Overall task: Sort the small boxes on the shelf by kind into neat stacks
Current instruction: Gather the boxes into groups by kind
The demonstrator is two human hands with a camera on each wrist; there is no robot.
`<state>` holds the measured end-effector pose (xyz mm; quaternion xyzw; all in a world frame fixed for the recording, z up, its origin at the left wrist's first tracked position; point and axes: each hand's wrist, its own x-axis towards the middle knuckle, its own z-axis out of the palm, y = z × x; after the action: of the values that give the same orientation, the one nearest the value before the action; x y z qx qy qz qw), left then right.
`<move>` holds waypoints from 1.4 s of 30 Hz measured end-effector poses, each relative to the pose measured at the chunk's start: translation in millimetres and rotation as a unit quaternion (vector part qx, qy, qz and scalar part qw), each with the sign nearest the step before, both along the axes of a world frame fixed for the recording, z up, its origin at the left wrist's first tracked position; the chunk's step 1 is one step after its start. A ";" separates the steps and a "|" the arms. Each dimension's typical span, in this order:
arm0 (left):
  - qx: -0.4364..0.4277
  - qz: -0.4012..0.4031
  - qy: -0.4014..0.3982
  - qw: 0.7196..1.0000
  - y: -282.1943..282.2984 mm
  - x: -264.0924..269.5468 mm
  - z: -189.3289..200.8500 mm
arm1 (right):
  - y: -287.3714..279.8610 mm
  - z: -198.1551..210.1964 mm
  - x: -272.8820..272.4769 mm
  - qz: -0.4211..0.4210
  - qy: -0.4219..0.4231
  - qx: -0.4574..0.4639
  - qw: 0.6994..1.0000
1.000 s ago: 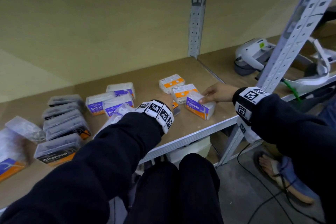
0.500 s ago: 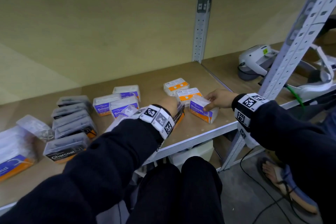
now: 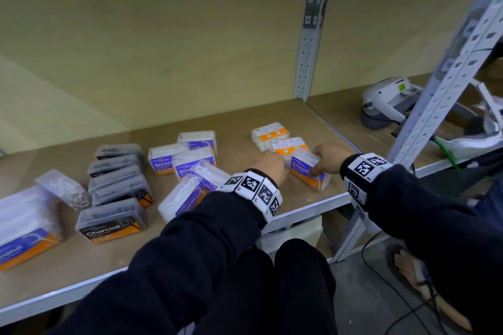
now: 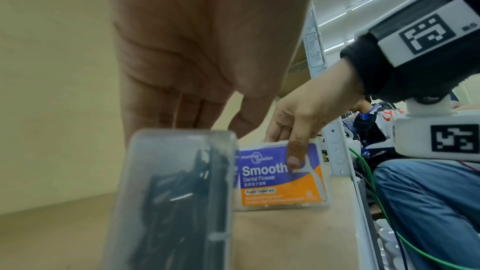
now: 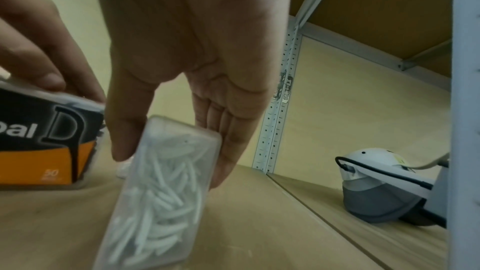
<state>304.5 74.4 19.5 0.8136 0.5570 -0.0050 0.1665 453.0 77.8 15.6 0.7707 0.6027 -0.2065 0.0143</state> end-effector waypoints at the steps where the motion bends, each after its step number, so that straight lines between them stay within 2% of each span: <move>1: 0.006 0.004 0.005 1.000 -0.9 -0.2 -0.4 | -0.5 0.3 -0.4 -0.003 0.000 0.001 1.000; 9: 0.034 -0.028 0.042 0.998 0.3 -9.1 -4.7 | -5.5 6.2 -5.1 -0.009 0.018 0.003 1.000; 13: 0.058 -0.019 -0.003 0.998 -5.8 -19.4 13.4 | -5.5 13.9 -11.0 -0.008 0.050 0.014 0.999; 19: 0.091 0.044 -0.046 0.994 -6.8 -71.9 65.9 | -3.3 24.5 -29.3 0.012 0.095 0.048 0.994; 24: 0.108 0.146 -0.072 0.981 12.6 -138.3 84.6 | -0.2 30.1 -54.6 0.042 0.104 0.072 0.991; 27: 0.122 0.182 -0.037 0.975 19.0 -171.6 82.5 | 4.0 30.1 -69.1 0.052 0.113 0.085 0.989; 31: 0.089 0.206 -0.006 0.975 22.3 -194.8 69.9 | 5.5 30.8 -85.2 0.058 0.120 0.096 0.986; 38: 0.042 0.223 0.012 0.974 23.4 -196.3 46.0 | 5.8 35.7 -99.4 0.062 0.114 0.096 0.987; 42: 0.012 0.223 0.049 0.973 25.4 -194.4 34.1 | 3.4 38.1 -102.1 0.063 0.111 0.097 0.987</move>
<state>110.0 99.8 53.6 0.6695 0.7321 -0.0009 0.1257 351.0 81.2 53.7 0.7012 0.6650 -0.2299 -0.1149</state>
